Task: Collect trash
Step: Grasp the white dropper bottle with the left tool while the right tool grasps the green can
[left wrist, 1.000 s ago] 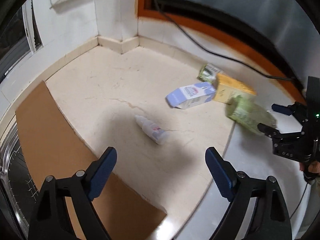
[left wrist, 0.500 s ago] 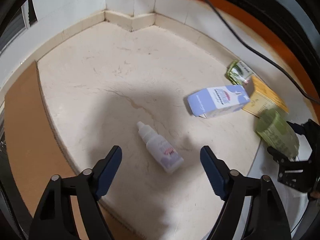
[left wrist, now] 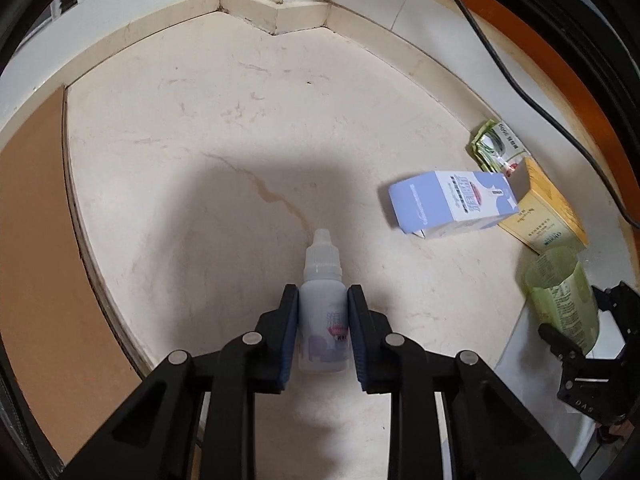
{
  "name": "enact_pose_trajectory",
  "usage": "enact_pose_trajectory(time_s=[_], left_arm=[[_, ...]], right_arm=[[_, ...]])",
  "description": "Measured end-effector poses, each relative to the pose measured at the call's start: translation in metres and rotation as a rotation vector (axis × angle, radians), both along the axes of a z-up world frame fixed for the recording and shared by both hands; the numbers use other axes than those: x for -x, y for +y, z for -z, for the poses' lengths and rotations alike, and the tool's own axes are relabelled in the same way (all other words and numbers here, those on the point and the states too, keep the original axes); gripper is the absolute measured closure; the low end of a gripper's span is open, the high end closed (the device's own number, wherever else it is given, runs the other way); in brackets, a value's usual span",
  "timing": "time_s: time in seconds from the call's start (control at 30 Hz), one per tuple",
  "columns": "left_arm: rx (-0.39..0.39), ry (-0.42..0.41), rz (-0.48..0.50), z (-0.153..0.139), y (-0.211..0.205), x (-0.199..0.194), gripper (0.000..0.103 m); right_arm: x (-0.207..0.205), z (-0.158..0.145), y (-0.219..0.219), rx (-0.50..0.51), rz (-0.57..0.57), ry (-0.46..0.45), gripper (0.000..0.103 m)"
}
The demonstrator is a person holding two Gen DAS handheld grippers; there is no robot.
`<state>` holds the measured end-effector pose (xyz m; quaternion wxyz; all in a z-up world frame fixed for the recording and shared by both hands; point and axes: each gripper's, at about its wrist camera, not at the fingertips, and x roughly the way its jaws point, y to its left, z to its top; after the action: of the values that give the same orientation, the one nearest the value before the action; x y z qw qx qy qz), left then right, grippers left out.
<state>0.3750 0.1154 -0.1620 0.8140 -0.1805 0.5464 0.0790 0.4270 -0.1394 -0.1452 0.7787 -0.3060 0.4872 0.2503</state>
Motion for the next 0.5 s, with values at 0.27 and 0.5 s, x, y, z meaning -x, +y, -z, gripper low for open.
enact_pose_trajectory(time_s=[0.27, 0.5], left_arm=[[0.037, -0.055, 0.035, -0.014, -0.012, 0.053, 0.081], [0.034, -0.129, 0.11, -0.049, -0.035, 0.125, 0.081]], right_arm=[[0.047, -0.005, -0.003, -0.124, 0.027, 0.074, 0.036], [0.107, -0.017, -0.009, -0.24, 0.097, 0.089, 0.036]])
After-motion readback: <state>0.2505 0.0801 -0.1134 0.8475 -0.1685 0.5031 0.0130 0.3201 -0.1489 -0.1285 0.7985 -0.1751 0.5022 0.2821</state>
